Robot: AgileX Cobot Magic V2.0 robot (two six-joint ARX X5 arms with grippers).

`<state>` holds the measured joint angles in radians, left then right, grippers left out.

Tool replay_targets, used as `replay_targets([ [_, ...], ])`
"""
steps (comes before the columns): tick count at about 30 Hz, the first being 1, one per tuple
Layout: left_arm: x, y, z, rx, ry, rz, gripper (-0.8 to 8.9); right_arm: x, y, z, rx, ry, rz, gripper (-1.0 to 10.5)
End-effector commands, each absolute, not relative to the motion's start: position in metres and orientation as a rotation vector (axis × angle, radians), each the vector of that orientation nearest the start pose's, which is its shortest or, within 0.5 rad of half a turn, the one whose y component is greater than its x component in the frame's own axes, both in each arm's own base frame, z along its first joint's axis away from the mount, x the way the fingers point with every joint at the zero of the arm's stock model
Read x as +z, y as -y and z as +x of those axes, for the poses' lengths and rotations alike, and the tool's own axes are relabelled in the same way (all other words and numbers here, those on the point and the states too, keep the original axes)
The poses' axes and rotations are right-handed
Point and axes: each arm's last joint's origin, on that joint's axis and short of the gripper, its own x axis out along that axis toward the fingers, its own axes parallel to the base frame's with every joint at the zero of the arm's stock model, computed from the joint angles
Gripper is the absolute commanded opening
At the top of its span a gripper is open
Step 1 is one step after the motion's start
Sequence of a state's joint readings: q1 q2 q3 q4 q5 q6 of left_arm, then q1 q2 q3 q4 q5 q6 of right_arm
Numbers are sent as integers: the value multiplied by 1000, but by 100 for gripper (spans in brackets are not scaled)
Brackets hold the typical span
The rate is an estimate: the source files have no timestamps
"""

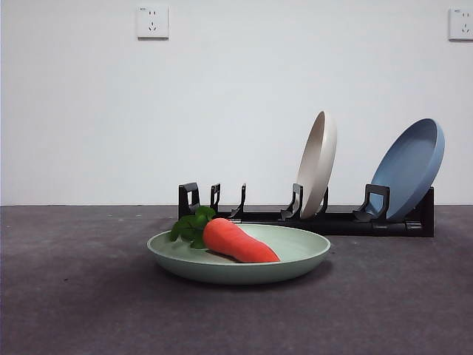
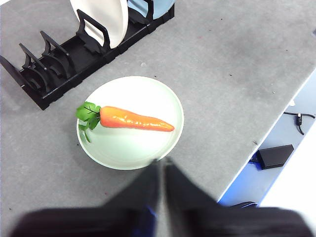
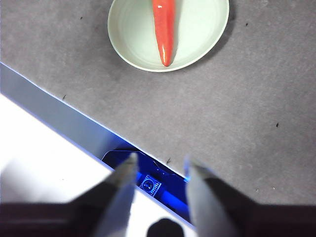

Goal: Take the green plate from the plate rack,put the plate on the table,take the carrot from the table,put the carrot in the plate

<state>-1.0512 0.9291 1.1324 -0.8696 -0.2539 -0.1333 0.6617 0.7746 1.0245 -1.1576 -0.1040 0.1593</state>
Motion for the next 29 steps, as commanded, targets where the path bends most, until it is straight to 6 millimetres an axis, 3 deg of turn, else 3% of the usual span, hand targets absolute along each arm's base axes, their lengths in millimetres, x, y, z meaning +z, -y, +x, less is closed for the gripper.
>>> replay_targets([
  [1,363,140,88,-724,-593,290,-4,330,-72,88,642,-938,-125,1],
  [19,364,139,88,-725,-587,294,-4,330,-72,87,642,-936,-124,1],
  [24,378,123,103,-591,-408,340,-4,330,-72,87,642,-936,-124,1],
  [29,398,88,118,-509,-147,188,-4,330,-72,87,643,-935,-124,1],
])
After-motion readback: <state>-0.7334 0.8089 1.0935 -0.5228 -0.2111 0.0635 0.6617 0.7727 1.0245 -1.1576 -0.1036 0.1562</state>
